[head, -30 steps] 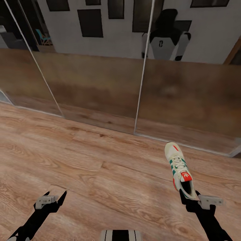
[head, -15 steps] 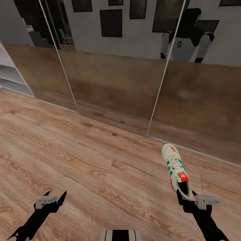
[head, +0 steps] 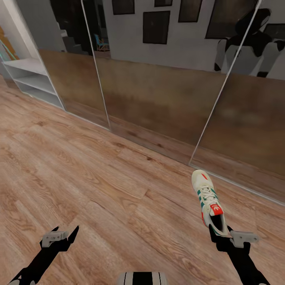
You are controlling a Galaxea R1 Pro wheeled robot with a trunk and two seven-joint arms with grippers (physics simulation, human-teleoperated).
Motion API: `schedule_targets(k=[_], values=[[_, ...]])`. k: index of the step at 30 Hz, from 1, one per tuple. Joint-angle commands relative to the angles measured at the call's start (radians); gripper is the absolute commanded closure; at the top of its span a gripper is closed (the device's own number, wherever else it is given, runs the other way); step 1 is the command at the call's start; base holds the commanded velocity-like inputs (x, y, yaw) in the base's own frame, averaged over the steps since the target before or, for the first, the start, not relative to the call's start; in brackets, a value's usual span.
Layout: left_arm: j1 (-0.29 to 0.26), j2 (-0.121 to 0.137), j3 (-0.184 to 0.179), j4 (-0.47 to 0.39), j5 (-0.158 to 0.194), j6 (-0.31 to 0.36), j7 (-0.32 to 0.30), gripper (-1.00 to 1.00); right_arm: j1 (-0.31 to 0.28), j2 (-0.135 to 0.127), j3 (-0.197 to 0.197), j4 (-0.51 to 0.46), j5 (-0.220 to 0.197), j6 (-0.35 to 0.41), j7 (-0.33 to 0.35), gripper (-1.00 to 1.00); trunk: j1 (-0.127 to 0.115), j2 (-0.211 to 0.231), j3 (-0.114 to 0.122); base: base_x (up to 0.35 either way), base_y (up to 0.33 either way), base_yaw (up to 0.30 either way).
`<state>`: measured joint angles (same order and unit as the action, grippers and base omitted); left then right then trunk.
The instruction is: Pick up the two gym shoes and the two sandals from the corridor floor and place them onto the hallstand (shoe rack) in the corridor, making sure they are on the rack and not on the floor. Arrange them so the two gym shoes are next to each other and the two sandals are next to each other.
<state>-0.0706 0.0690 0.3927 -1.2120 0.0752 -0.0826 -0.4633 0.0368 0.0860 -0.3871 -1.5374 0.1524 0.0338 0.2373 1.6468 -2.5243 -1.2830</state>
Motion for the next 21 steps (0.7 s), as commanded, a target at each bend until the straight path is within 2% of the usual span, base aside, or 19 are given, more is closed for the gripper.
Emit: schedule_targets(k=[1, 21], values=[[0.0, 0.0, 0.0, 0.0, 0.0, 0.0, 0.0, -1.0, 0.0, 0.0, 0.0, 0.0, -0.001, 0.0, 0.0, 1.0, 0.0, 0.0, 0.0, 0.0, 0.0, 0.277], [0.0, 0.0, 0.0, -0.001, 0.0, 0.0, 0.0, -1.0, 0.0, 0.0, 0.001, 0.0, 0.0, 0.0, -0.001, 1.0, 0.0, 0.0, 0.0, 0.0, 0.0, 0.277]])
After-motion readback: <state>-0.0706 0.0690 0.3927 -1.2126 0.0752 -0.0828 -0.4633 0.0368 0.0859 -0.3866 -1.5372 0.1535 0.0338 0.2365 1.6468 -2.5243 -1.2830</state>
